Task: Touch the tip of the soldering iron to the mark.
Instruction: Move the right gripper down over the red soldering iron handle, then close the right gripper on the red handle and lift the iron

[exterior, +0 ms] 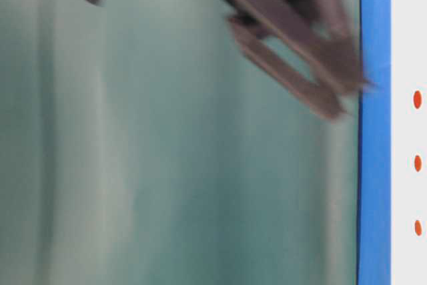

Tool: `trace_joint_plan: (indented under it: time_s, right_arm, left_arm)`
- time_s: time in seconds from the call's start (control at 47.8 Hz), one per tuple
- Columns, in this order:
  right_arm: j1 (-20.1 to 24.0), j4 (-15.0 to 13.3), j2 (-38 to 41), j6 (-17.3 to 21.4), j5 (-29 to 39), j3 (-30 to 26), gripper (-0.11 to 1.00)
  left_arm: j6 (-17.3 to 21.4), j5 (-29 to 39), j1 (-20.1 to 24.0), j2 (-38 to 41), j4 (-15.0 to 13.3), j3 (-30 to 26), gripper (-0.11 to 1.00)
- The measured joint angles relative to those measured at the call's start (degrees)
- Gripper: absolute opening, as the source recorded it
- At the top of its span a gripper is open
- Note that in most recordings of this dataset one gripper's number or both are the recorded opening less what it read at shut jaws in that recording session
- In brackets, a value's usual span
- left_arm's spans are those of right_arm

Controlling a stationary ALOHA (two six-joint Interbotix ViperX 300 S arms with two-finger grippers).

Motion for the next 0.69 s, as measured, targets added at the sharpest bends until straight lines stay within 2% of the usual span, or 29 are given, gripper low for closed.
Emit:
trace_joint_plan:
  time_s: [0.147,0.272,0.544,0.691]
  right_arm:
    - [2.29,4.92,7.82,-0.44,-4.92,-2.02,0.89]
    - [3.96,8.00,13.36,-0.62,-5.98,-4.48,0.89]
    - [5.80,12.57,22.24,-0.62,-6.15,-8.26,0.88]
    - [5.89,13.27,23.47,-0.70,-6.15,-8.44,0.85]
  left_arm:
    - [0.00,-0.09,0.09,0.00,0.00,0.26,0.00]
    - [0.00,-0.09,0.18,0.00,0.00,0.44,0.00]
    - [0.00,-0.09,0.79,0.00,-0.09,1.05,0.00]
    - [0.00,-0.09,0.79,0.00,0.00,1.05,0.00]
